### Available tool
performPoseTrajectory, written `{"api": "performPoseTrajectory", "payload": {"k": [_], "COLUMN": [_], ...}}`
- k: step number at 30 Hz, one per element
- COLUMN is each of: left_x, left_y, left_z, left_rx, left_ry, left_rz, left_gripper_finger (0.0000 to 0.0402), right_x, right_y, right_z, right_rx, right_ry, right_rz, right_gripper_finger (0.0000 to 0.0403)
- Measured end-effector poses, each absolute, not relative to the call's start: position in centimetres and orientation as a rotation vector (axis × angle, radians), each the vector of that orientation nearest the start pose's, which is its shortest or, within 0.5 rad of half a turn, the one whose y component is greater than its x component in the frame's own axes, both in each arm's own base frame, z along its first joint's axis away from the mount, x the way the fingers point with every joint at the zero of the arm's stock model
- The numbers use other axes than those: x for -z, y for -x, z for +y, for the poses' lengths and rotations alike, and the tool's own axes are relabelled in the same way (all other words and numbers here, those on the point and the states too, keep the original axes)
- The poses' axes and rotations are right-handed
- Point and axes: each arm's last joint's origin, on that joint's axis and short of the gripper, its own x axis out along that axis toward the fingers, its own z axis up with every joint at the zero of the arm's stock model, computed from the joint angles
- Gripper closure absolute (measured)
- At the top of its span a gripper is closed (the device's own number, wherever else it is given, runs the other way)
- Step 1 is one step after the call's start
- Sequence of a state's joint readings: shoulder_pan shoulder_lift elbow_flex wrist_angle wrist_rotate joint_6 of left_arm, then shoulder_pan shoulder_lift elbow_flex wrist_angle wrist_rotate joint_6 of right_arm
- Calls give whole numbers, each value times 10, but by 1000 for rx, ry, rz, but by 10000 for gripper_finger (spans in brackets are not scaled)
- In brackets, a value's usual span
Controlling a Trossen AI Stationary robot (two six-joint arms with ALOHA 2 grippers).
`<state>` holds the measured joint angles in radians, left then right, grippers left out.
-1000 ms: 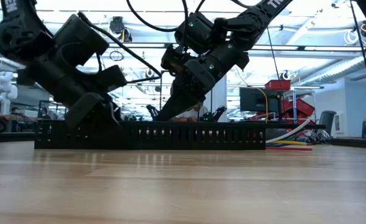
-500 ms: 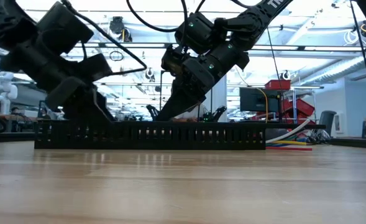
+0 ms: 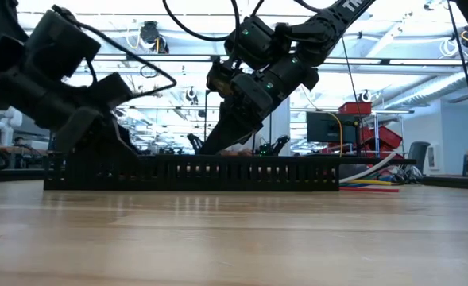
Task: Ziptie cables
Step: Insert the cable duct cover
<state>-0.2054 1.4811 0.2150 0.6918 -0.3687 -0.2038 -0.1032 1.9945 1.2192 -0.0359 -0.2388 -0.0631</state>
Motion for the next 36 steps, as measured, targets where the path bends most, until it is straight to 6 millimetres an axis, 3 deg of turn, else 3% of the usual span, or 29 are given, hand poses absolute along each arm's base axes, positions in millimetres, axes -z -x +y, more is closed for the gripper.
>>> {"api": "performPoseTrajectory", "payload": {"k": [6, 17, 26, 36], "left_x": [-86, -77, -75, -76], "left_y": [-209, -213, -212, -215], "left_z": [-33, -34, -33, -34], "left_rx": [-219, -224, -231, -229], "left_ry": [43, 65, 68, 58], "left_rz": [537, 514, 531, 532], "left_gripper_finger": [37, 119, 149, 151], "right_x": [-146, -146, -147, -121], "right_y": [-410, -410, -411, -427], "right_z": [-36, -36, -34, -34], "right_rx": [-152, -148, -136, -164], "right_ry": [-78, -77, -108, -137], "right_rz": [794, 795, 784, 696], "right_gripper_finger": [403, 403, 403, 403]}}
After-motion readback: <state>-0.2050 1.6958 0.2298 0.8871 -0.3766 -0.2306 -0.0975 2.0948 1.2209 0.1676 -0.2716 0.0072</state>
